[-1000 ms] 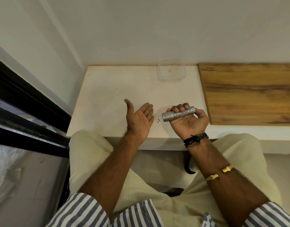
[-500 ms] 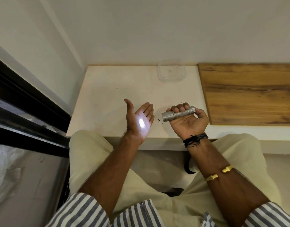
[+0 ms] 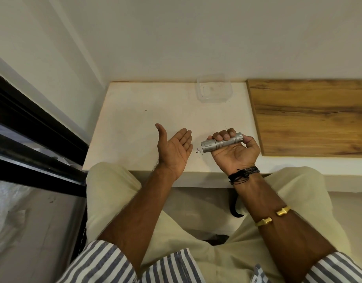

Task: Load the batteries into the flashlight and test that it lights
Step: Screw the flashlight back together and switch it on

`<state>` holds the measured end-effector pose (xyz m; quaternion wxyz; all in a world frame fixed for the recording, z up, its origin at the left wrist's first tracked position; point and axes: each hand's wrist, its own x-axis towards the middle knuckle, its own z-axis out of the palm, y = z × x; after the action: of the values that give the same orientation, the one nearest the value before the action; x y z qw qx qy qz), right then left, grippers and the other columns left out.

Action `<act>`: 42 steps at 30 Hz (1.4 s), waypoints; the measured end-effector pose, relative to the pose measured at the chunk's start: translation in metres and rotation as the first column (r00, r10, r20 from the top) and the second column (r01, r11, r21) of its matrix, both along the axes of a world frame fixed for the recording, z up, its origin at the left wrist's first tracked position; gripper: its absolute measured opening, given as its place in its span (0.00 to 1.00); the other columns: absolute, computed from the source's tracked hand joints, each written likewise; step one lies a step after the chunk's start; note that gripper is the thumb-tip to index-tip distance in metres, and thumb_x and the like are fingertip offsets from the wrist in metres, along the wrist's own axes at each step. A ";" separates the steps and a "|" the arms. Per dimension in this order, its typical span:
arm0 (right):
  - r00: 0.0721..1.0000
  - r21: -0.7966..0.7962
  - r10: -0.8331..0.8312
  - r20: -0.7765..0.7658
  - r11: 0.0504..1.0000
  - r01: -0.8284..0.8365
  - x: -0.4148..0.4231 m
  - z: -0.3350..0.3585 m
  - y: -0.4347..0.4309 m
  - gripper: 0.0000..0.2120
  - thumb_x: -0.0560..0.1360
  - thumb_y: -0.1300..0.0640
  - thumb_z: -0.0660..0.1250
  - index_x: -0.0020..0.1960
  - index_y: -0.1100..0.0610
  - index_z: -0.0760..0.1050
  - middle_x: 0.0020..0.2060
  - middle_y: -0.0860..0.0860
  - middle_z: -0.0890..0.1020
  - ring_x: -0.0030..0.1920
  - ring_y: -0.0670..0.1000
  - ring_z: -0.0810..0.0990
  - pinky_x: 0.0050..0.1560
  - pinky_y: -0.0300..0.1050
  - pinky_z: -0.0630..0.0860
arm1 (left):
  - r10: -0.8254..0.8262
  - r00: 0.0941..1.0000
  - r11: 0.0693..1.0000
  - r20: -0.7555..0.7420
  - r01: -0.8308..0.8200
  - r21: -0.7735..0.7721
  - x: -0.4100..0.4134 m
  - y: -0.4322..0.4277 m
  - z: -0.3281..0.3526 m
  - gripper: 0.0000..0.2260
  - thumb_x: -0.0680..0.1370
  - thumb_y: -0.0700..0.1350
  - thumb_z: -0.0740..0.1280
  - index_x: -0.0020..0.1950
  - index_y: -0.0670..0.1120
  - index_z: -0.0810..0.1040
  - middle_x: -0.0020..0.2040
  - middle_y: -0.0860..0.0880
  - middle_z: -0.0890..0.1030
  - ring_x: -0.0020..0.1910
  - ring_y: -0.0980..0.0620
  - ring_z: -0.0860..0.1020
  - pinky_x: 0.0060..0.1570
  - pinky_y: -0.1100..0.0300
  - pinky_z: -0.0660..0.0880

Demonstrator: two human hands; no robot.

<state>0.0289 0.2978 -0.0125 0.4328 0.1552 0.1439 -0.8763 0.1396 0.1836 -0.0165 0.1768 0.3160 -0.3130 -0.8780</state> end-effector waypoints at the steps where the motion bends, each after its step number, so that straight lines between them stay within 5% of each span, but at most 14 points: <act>1: 1.000 -0.004 0.005 -0.005 1.000 -0.005 0.000 0.000 0.000 0.08 0.64 0.54 0.61 0.38 0.59 0.69 0.34 0.52 0.68 0.36 0.54 0.69 0.63 0.49 0.61 | -0.001 1.000 1.000 -0.001 0.001 0.000 0.000 0.000 0.000 0.45 0.75 0.75 0.44 0.80 0.43 0.58 0.80 0.43 0.61 0.79 0.42 0.59 0.78 0.47 0.55; 14: 0.994 -0.038 0.077 -0.075 0.996 -0.080 -0.002 0.001 0.002 0.11 0.68 0.50 0.66 0.41 0.58 0.71 0.36 0.52 0.71 0.38 0.54 0.72 0.63 0.52 0.64 | -0.015 0.998 0.996 -0.065 0.020 0.084 0.000 -0.002 -0.003 0.47 0.74 0.76 0.46 0.81 0.43 0.54 0.81 0.43 0.57 0.80 0.44 0.55 0.79 0.47 0.49; 17: 0.984 -0.029 0.105 -0.143 0.994 -0.110 -0.003 0.001 0.002 0.04 0.67 0.59 0.64 0.42 0.57 0.72 0.37 0.52 0.73 0.39 0.54 0.74 0.66 0.54 0.67 | -0.005 0.997 0.995 -0.079 0.013 0.103 0.000 -0.003 -0.006 0.47 0.74 0.77 0.47 0.81 0.43 0.54 0.81 0.43 0.56 0.81 0.44 0.55 0.79 0.47 0.49; 21: 0.975 0.077 0.128 -0.181 0.990 -0.116 -0.003 0.000 -0.003 0.13 0.68 0.72 0.59 0.46 0.57 0.74 0.41 0.54 0.77 0.43 0.54 0.78 0.72 0.60 0.68 | 0.006 0.997 0.992 -0.080 0.003 0.123 0.000 -0.004 -0.008 0.46 0.74 0.77 0.47 0.81 0.44 0.55 0.81 0.44 0.57 0.80 0.44 0.55 0.78 0.48 0.50; 25: 0.948 0.245 0.172 -0.266 0.964 -0.105 -0.005 -0.002 -0.001 0.13 0.77 0.71 0.64 0.59 0.60 0.76 0.52 0.57 0.81 0.59 0.57 0.81 0.67 0.63 0.75 | 0.067 0.997 0.989 -0.042 -0.061 0.138 -0.002 -0.009 -0.009 0.44 0.75 0.75 0.46 0.80 0.44 0.57 0.81 0.44 0.59 0.80 0.43 0.56 0.78 0.47 0.50; 29: 0.752 0.559 0.288 -0.593 0.819 0.127 -0.002 0.003 0.001 0.11 0.76 0.67 0.71 0.57 0.57 0.80 0.51 0.53 0.81 0.57 0.54 0.81 0.63 0.58 0.79 | 0.206 0.977 0.977 0.052 -0.209 0.044 0.000 -0.015 -0.010 0.39 0.79 0.70 0.51 0.77 0.41 0.64 0.76 0.43 0.68 0.76 0.44 0.66 0.77 0.48 0.59; 32: 0.519 0.606 0.369 -0.771 0.677 0.418 0.001 0.007 0.000 0.13 0.72 0.67 0.75 0.53 0.53 0.82 0.49 0.48 0.84 0.52 0.48 0.81 0.59 0.51 0.80 | 0.305 0.934 0.949 0.186 -0.281 -0.144 0.002 -0.017 -0.012 0.22 0.83 0.55 0.60 0.72 0.42 0.72 0.69 0.43 0.78 0.67 0.43 0.76 0.67 0.48 0.73; 35: 0.478 0.515 0.268 -0.836 0.681 0.521 0.004 0.009 -0.002 0.13 0.72 0.66 0.76 0.54 0.56 0.83 0.51 0.50 0.86 0.52 0.51 0.84 0.57 0.46 0.81 | 0.369 0.892 0.919 0.262 -0.309 -0.244 0.004 -0.017 -0.015 0.14 0.83 0.44 0.63 0.67 0.42 0.76 0.61 0.43 0.82 0.59 0.44 0.81 0.54 0.52 0.79; 42: 0.430 0.410 0.182 -0.884 0.742 0.530 0.001 0.011 -0.001 0.16 0.75 0.65 0.74 0.63 0.61 0.80 0.59 0.51 0.85 0.63 0.53 0.82 0.62 0.49 0.80 | 0.398 0.866 0.901 0.304 -0.305 -0.309 0.003 -0.017 -0.017 0.10 0.82 0.42 0.64 0.62 0.47 0.80 0.53 0.48 0.84 0.52 0.47 0.82 0.43 0.58 0.79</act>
<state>0.0298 0.2967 -0.0016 0.1083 -0.1737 0.6187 -0.7585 0.1427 0.1671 -0.0334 0.3131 0.4983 -0.3848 -0.7110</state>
